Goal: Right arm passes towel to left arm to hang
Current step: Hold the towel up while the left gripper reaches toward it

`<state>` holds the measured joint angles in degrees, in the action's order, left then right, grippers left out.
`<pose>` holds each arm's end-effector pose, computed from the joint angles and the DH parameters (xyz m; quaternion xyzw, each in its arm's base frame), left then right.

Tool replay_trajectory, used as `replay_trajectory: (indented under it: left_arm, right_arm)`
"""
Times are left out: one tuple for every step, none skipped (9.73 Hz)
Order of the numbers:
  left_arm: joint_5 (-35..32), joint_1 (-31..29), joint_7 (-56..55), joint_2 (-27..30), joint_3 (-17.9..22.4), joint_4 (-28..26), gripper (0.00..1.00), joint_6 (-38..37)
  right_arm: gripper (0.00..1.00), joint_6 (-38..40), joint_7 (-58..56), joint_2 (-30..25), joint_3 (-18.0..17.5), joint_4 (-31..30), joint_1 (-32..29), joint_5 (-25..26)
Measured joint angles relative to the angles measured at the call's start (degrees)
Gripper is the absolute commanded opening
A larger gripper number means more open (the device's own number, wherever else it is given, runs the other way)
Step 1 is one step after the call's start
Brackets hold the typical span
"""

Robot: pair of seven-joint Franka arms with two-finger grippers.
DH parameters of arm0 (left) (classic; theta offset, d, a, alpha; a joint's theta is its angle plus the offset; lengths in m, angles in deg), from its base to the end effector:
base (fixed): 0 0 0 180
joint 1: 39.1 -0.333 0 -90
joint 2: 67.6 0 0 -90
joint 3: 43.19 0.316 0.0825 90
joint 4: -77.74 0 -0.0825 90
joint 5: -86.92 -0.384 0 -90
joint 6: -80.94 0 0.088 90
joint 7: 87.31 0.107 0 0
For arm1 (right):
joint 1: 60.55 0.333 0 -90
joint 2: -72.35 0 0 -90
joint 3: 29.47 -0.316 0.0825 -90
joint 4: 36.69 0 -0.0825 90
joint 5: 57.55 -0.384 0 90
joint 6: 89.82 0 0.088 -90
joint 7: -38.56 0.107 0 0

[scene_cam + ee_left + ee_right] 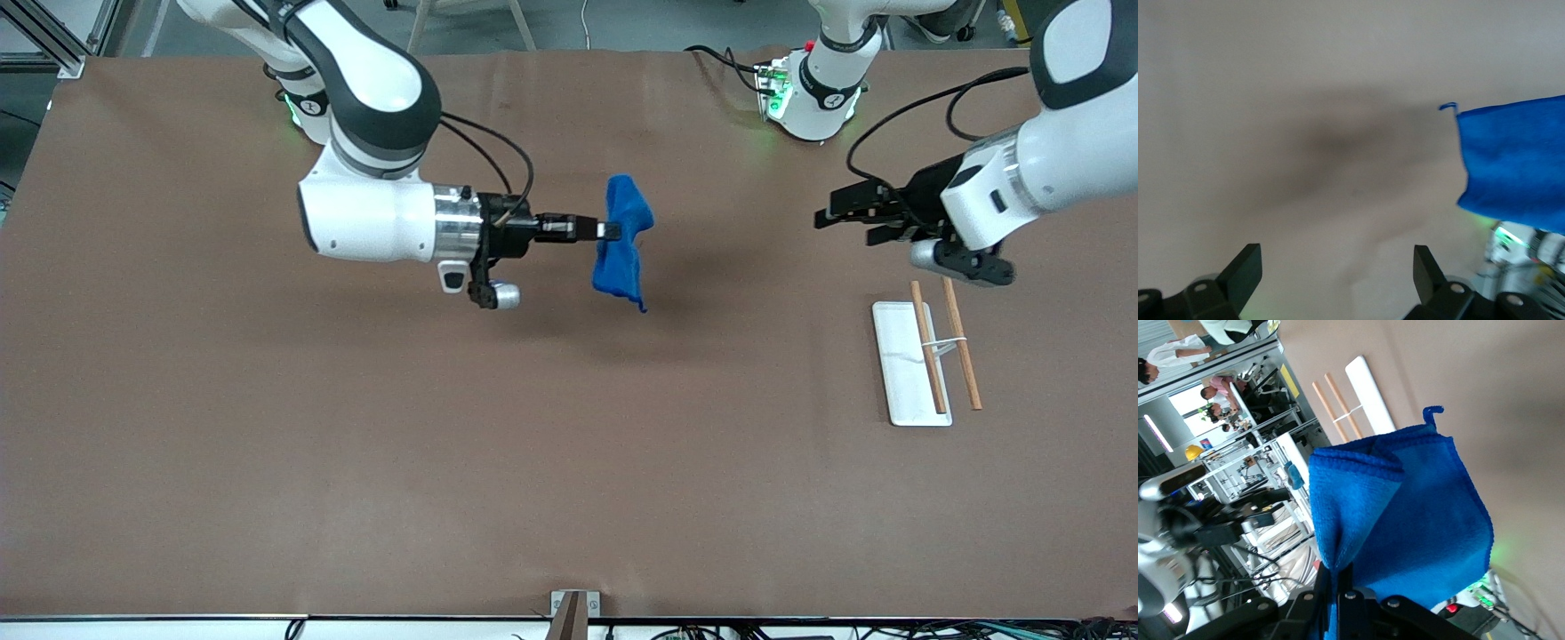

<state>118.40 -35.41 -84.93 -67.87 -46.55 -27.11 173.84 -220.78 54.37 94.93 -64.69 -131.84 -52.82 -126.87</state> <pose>0.5328 -0.1197 0.5195 0.9573 -0.0363 -0.1133 0.2637 0.5239 0.4426 0.4642 -0.8056 0.1457 0.1925 0.5410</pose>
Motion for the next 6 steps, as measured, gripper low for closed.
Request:
replay_trajectory:
  left_arm:
    - [4.5,-0.1,1.2,-0.7,0.0,-2.2,1.00,0.0]
    - [9.1,-0.1,3.2,-1.4,0.0,-4.3,1.00,0.0]
    - [13.3,-0.1,5.9,-2.4,0.0,-6.3,1.00,0.0]
    - [17.8,-0.1,9.8,-3.4,0.1,-8.5,1.00,-0.1]
    - [22.5,-0.2,15.0,-4.0,0.2,-11.2,1.00,-0.1]
    - [27.3,-0.3,20.0,-4.3,0.6,-14.3,1.00,-0.3]
  right_arm:
    - [0.01,-0.2,-1.2,1.2,-1.5,0.8,0.0,-2.4]
    - [0.01,-0.2,-2.9,2.6,-2.6,1.7,0.1,-4.7]
    - [0.01,-0.2,-4.4,3.8,-3.2,2.7,0.3,-7.5]
    - [0.01,-0.1,-5.9,4.4,-3.4,3.4,0.4,-10.8]
    - [0.01,0.0,-6.5,4.7,-3.6,4.0,0.5,-13.4]
    - [0.01,0.0,-7.1,4.8,-3.9,4.5,0.7,-14.9]
